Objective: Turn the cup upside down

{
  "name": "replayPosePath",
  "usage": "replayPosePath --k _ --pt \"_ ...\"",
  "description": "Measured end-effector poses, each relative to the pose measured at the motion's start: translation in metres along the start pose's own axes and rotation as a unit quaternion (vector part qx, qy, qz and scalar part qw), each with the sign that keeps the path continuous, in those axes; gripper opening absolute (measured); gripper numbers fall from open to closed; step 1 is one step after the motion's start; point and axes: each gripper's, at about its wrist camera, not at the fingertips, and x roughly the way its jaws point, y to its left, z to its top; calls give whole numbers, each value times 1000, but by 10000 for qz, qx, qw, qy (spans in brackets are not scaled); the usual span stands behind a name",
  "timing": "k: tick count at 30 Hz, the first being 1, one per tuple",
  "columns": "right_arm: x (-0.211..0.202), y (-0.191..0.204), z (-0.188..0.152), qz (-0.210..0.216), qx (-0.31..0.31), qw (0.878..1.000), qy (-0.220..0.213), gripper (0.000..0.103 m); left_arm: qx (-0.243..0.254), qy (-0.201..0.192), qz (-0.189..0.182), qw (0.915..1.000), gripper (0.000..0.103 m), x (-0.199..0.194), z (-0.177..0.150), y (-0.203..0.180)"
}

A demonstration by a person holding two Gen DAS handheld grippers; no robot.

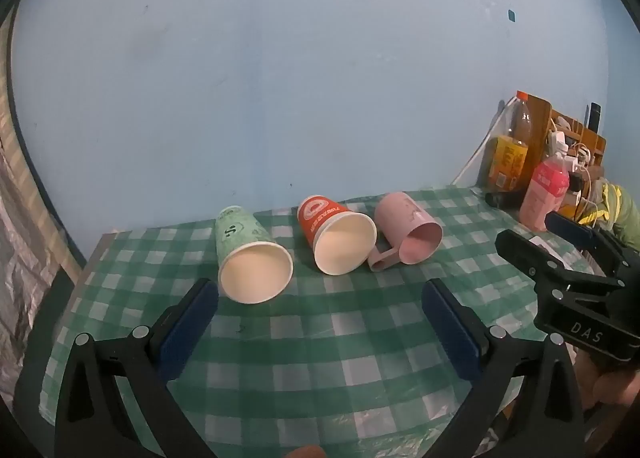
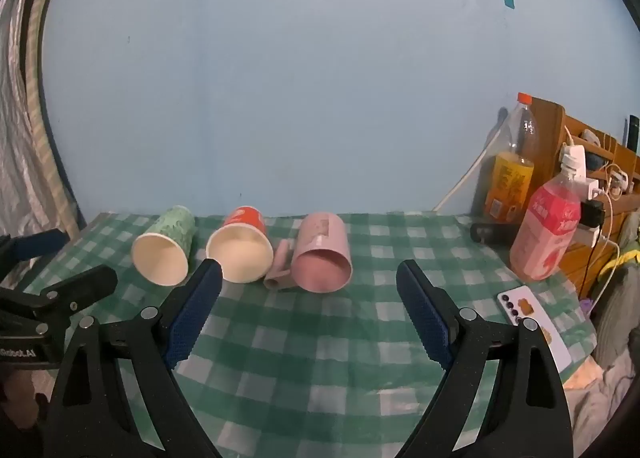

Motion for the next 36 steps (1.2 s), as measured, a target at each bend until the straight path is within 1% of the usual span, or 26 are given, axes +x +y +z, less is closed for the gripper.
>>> replayPosePath --k 9,16,19,36 --pt "0 -1 0 20 49 10000 11 88 5 58 10 10000 102 1 1 -1" --pt "-1 1 -3 57 64 10000 26 88 48 -242 94 9997 102 -12 2 -2" --pt "-1 2 -2 57 71 10000 19 88 36 -296 140 9995 102 -13 2 -2" --pt "0 5 -4 63 60 9999 89 88 -48 -276 74 9996 102 -12 0 0"
